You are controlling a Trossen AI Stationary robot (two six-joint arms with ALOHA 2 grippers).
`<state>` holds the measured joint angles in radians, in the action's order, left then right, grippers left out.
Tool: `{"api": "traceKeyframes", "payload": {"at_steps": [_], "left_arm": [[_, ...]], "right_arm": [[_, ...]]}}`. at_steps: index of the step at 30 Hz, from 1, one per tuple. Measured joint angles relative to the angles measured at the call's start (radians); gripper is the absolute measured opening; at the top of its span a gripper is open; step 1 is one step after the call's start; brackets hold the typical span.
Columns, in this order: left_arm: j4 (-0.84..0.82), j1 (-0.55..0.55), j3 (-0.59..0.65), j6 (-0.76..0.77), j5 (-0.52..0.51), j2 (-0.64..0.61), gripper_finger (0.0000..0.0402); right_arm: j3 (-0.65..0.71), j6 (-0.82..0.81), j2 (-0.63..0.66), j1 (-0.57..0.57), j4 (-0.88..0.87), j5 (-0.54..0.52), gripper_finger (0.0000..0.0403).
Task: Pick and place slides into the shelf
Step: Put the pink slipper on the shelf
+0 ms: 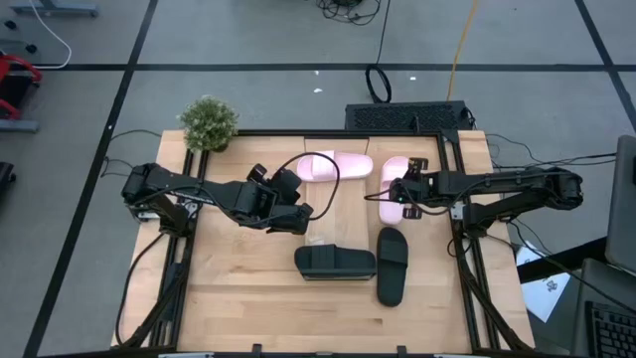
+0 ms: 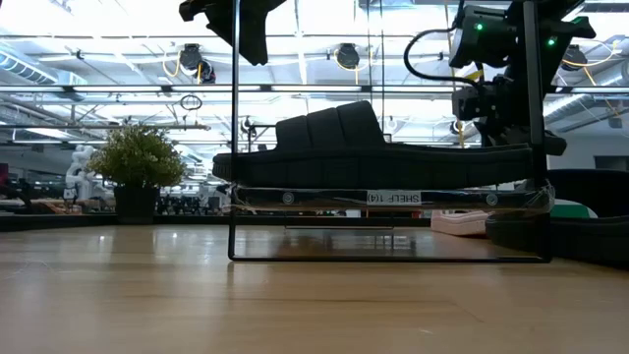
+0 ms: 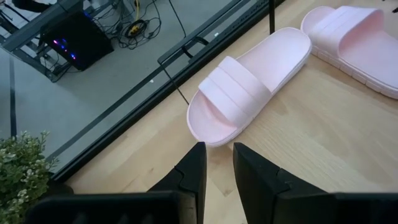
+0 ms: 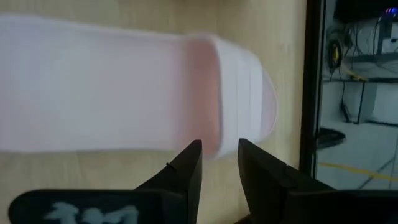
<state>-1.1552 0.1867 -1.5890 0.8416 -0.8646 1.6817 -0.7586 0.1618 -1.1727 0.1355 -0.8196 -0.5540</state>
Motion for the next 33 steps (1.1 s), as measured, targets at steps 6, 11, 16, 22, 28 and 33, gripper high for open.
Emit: {"api": "traceKeyframes", "payload": {"at_steps": [6,11,16,22,28,33], "left_arm": [[0.000,0.000,0.000,-0.001,0.000,0.000,0.0076],[0.000,0.000,0.000,-0.001,0.000,0.000,0.0076],[0.000,0.000,0.000,-0.001,0.000,0.000,0.0076],[0.000,0.000,0.000,-0.001,0.000,0.000,0.0076],[0.000,0.000,0.000,-0.001,0.000,0.000,0.0076],[0.000,0.000,0.000,-0.001,0.000,0.000,0.0076]], "right_arm": [[0.000,0.033,0.000,0.002,0.075,0.061,0.0092],[0.000,0.021,0.000,0.002,0.079,0.088,0.0092],[0.000,0.034,0.000,0.015,0.100,0.062,0.0092],[0.053,0.035,-0.001,0.047,0.130,0.083,0.0093],[0.112,0.070,-0.001,0.054,0.220,0.002,0.0093],[0.130,0.087,-0.001,0.055,0.253,0.004,0.0093]]}}
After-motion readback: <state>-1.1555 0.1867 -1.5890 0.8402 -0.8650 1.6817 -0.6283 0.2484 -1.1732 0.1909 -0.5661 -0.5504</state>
